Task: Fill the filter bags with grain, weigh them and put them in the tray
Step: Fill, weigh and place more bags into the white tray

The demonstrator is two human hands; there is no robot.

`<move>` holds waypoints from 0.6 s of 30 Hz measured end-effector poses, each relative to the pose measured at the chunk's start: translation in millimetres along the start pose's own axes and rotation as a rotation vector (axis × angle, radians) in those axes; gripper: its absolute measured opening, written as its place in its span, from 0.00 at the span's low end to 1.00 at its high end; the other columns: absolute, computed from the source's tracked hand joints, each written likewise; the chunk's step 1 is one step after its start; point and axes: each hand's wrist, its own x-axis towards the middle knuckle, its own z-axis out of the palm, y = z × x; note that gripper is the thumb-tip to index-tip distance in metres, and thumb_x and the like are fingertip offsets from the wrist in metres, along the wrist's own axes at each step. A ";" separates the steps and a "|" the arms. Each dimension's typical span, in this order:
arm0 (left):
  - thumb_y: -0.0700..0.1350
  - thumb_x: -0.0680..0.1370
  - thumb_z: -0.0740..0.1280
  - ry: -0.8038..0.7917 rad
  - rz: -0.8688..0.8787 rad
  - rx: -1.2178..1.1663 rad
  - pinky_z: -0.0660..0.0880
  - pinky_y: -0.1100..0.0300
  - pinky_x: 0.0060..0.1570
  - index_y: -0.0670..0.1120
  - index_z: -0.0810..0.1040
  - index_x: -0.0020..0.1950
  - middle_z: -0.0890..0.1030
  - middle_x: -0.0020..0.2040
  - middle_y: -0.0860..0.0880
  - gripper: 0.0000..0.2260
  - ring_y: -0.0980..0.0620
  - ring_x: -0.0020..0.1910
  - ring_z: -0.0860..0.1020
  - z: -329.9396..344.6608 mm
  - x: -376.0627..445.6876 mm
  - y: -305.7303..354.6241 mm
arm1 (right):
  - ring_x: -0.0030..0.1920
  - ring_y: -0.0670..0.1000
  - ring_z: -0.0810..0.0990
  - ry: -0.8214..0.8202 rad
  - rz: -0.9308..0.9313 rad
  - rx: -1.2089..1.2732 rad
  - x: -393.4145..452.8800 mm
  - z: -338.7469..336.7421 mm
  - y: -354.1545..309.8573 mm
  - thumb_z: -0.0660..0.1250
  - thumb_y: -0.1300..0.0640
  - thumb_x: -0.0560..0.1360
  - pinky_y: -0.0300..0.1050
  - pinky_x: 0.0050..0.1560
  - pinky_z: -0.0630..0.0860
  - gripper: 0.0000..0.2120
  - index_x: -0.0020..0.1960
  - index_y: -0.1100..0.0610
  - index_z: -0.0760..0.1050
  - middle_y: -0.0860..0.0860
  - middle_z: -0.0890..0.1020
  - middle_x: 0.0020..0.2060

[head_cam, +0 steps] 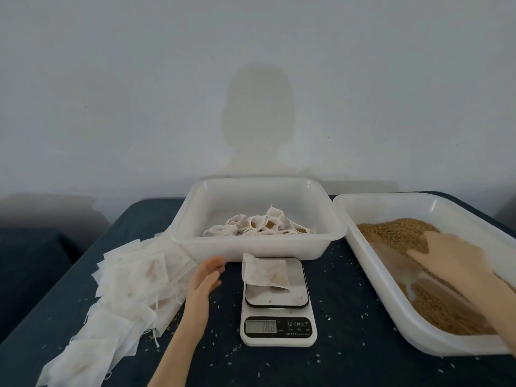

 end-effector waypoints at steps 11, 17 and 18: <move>0.35 0.80 0.58 0.312 0.086 0.154 0.71 0.63 0.44 0.47 0.79 0.45 0.81 0.40 0.54 0.12 0.63 0.40 0.77 -1.4 -0.7 -6.4 | 0.32 0.36 0.74 0.306 -0.235 0.585 -82.1 -35.6 -105.4 0.66 0.47 0.75 0.37 0.31 0.71 0.04 0.41 0.41 0.77 0.35 0.76 0.30; 0.36 0.79 0.60 0.284 0.104 0.286 0.72 0.61 0.42 0.51 0.78 0.43 0.80 0.37 0.53 0.13 0.59 0.38 0.77 1.7 -1.6 -7.2 | 0.28 0.40 0.70 0.127 -0.415 0.497 -93.4 3.4 -186.1 0.60 0.42 0.77 0.32 0.29 0.60 0.14 0.38 0.48 0.74 0.42 0.74 0.28; 0.36 0.79 0.61 0.275 0.107 0.312 0.72 0.61 0.40 0.52 0.78 0.42 0.80 0.37 0.53 0.13 0.59 0.37 0.77 2.6 -2.0 -8.2 | 0.27 0.41 0.70 0.110 -0.418 0.491 -91.8 7.3 -199.9 0.59 0.40 0.77 0.33 0.28 0.60 0.17 0.36 0.49 0.73 0.43 0.74 0.27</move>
